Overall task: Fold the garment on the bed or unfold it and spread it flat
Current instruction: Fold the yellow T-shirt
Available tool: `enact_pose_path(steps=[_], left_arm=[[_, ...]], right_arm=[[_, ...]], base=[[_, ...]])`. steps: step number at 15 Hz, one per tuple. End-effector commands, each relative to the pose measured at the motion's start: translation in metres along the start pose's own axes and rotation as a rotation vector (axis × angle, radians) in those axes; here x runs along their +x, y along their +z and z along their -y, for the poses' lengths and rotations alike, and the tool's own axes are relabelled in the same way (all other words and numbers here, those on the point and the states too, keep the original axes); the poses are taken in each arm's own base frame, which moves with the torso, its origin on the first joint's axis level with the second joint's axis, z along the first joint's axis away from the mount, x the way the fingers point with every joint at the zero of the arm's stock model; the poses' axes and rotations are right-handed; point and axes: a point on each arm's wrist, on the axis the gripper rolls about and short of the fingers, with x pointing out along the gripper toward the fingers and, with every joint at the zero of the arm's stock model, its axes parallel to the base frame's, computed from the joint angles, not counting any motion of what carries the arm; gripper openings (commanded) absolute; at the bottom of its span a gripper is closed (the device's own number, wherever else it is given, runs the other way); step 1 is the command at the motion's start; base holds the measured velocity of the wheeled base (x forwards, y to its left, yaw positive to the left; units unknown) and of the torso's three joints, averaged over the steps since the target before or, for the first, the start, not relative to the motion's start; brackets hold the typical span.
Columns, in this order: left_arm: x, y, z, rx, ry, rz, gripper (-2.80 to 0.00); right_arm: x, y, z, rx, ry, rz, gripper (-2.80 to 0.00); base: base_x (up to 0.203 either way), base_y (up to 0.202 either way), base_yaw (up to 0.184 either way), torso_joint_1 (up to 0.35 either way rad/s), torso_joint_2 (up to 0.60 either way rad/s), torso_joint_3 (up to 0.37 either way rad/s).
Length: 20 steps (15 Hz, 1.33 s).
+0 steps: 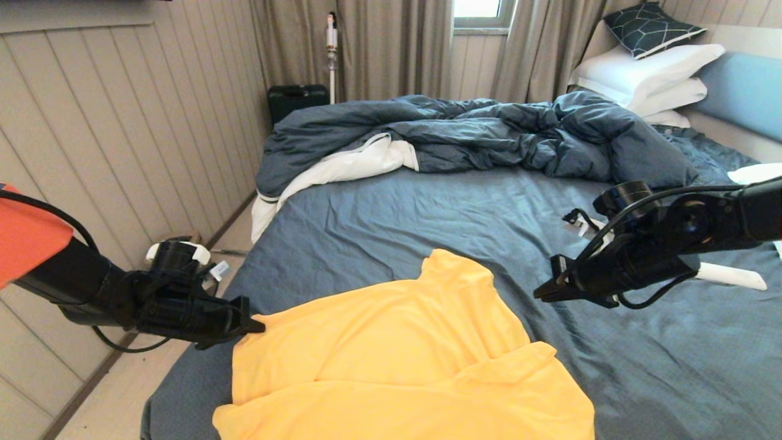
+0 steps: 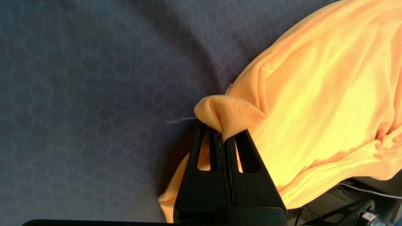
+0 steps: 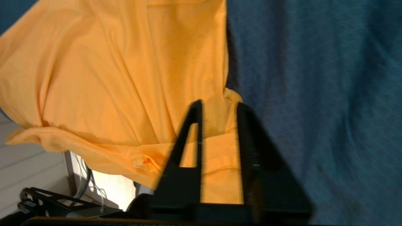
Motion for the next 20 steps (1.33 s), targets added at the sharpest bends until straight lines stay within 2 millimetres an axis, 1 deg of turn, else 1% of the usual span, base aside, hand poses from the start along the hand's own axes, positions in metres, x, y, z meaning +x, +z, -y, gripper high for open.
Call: enact_pose_path(steps=[1,3,6,9,13,16,20], left_arm=[[-0.003,-0.001,0.001,-0.003,0.0,0.003,-2.8],[-0.003,-0.003,0.001,-0.003,0.0,0.0,-2.8],[-0.004,-0.003,0.002,-0.002,-0.001,0.002,-2.8],[-0.003,-0.003,0.002,-0.001,-0.004,0.0,-2.8],[-0.001,-0.001,0.002,0.006,-0.008,0.009,-2.8],[-0.002,-0.001,0.002,0.007,-0.006,0.014,-2.8],[-0.002,-0.001,0.002,0.006,-0.007,0.012,-2.8]], right_arm=[[0.021,-0.005,-0.001,-0.014,0.006,-0.048,0.0],[0.032,-0.008,-0.009,-0.06,0.021,-0.073,0.0],[0.042,-0.001,-0.019,-0.076,0.036,-0.07,0.0],[0.049,0.01,-0.021,-0.065,0.042,-0.05,0.0],[0.069,0.023,-0.018,-0.039,0.042,-0.044,0.0],[0.079,0.026,-0.023,-0.037,0.049,-0.047,0.0],[0.084,0.03,-0.027,-0.026,0.054,-0.041,0.0]], base=[[0.0,0.0,0.0,0.0,0.0,0.0],[0.0,0.0,0.0,0.0,0.0,0.0],[0.0,0.0,0.0,0.0,0.0,0.0],[0.0,0.0,0.0,0.0,0.0,0.0],[0.0,0.0,0.0,0.0,0.0,0.0],[0.0,0.0,0.0,0.0,0.0,0.0],[0.0,0.0,0.0,0.0,0.0,0.0]])
